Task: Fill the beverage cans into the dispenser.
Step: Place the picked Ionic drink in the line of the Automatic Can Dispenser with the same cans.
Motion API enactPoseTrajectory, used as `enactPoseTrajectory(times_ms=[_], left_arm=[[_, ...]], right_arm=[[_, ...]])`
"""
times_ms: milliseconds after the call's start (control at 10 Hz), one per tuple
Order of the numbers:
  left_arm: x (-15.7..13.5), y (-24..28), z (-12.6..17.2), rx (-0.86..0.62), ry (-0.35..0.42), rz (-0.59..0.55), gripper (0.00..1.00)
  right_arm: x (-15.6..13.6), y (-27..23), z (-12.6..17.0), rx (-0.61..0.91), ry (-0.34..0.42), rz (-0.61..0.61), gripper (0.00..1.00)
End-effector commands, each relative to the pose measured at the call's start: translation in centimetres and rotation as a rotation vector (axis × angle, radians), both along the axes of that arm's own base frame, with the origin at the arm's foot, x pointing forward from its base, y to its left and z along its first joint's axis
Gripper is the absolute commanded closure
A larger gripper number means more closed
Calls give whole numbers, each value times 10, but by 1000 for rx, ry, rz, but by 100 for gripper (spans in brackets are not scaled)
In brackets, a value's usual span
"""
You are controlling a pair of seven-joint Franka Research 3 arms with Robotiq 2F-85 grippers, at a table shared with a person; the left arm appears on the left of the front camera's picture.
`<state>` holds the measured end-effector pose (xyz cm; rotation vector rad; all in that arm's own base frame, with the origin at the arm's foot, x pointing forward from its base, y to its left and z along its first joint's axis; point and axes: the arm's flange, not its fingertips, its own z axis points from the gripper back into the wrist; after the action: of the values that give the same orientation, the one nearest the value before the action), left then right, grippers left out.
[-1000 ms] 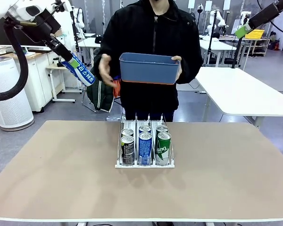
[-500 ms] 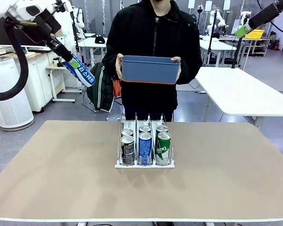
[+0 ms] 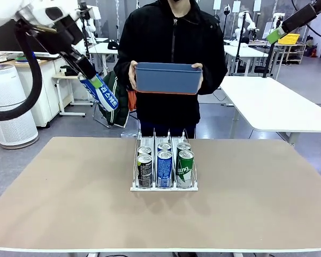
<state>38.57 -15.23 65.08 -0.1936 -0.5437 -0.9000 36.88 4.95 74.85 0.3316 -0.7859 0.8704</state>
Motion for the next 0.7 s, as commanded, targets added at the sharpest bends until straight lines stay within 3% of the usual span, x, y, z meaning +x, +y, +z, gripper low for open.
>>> enactPoseTrajectory(times_ms=[0,100,400,600], left_arm=[[-19,-26,-19,-19,-23,3,42],[-22,-37,-31,8,-35,-3,42],[-29,-66,-60,-14,35,-80,42],[-29,-64,-60,21,31,-70,42]], right_arm=[[1,-1,-1,10,1,3,0],[1,-1,-1,10,1,3,0],[1,-1,-1,10,1,3,0],[1,-1,-1,10,1,3,0]])
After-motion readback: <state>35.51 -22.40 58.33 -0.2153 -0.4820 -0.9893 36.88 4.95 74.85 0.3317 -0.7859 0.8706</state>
